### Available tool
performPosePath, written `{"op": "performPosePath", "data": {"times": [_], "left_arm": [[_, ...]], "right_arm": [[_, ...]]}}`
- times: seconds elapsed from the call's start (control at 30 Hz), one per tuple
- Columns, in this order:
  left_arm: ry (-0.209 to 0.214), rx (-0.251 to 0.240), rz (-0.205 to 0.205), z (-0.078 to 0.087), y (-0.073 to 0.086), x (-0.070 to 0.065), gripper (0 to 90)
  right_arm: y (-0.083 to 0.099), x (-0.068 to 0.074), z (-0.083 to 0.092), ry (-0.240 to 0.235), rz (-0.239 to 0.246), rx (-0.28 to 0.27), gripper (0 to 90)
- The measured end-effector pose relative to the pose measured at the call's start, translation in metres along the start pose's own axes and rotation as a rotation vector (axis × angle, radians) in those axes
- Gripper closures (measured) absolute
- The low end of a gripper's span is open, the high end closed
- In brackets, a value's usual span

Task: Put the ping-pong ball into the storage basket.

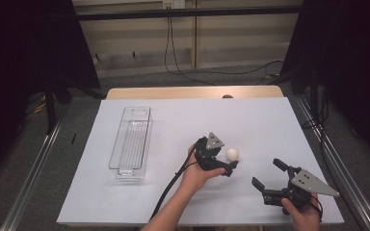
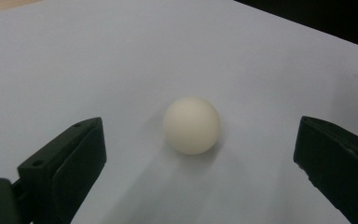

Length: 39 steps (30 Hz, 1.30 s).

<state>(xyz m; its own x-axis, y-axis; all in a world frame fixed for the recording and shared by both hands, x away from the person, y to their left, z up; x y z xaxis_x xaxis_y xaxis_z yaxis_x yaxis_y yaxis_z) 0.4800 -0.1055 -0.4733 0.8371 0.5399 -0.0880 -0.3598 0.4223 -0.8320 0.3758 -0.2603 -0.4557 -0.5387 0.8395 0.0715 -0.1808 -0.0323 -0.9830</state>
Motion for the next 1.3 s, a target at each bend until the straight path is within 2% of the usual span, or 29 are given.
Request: {"op": "performPosePath", "data": {"times": [0.13, 0.4, 0.57, 0.7, 1.0, 1.07, 1.17, 1.3], "left_arm": [[-0.001, 0.006, -0.007, -0.002, -0.001, 0.0, 2.5], [0.004, 0.007, 0.005, -0.008, 0.0, -0.001, 3.0], [-0.011, 0.021, -0.002, -0.01, 0.0, 0.001, 3.1], [-0.012, 0.015, 0.019, -0.01, -0.001, 0.001, 3.1], [-0.02, 0.031, 0.026, -0.013, -0.002, 0.005, 3.8], [-0.017, 0.043, 0.01, -0.013, -0.003, 0.005, 4.2], [-0.014, 0.036, 0.023, -0.016, -0.003, 0.004, 4.3], [-0.023, 0.046, 0.01, -0.018, -0.004, 0.006, 5.1]], "right_arm": [[0.0, 0.0, 0.0, 0.002, -0.006, -0.002, 1.2], [0.0, 0.0, 0.0, -0.003, 0.006, -0.003, 1.3], [-0.001, 0.0, 0.0, -0.002, 0.008, -0.004, 1.3], [0.0, 0.0, 0.0, -0.002, 0.006, -0.003, 1.3], [-0.001, 0.0, 0.0, 0.002, -0.001, -0.005, 1.3], [0.0, 0.0, 0.0, 0.001, -0.004, -0.003, 1.3], [-0.001, 0.0, -0.001, -0.001, -0.002, -0.006, 1.4], [0.0, 0.0, 0.0, 0.0, 0.002, -0.005, 1.4]]}}
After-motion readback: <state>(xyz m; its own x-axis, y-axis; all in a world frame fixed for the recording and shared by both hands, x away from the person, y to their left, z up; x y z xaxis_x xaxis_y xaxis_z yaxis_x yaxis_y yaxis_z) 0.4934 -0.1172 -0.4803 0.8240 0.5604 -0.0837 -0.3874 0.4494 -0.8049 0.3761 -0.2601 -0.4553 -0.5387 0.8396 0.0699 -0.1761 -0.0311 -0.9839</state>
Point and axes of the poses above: each handheld gripper's, and its own axes: z roughly backward along the jaws, y roughly out of its underside, x roughly to its left, the point moved 7 cm from there along -z, roughly forward along the jaws, and after that the axes turned 2 degrees about -y, right-handed, at the moved point
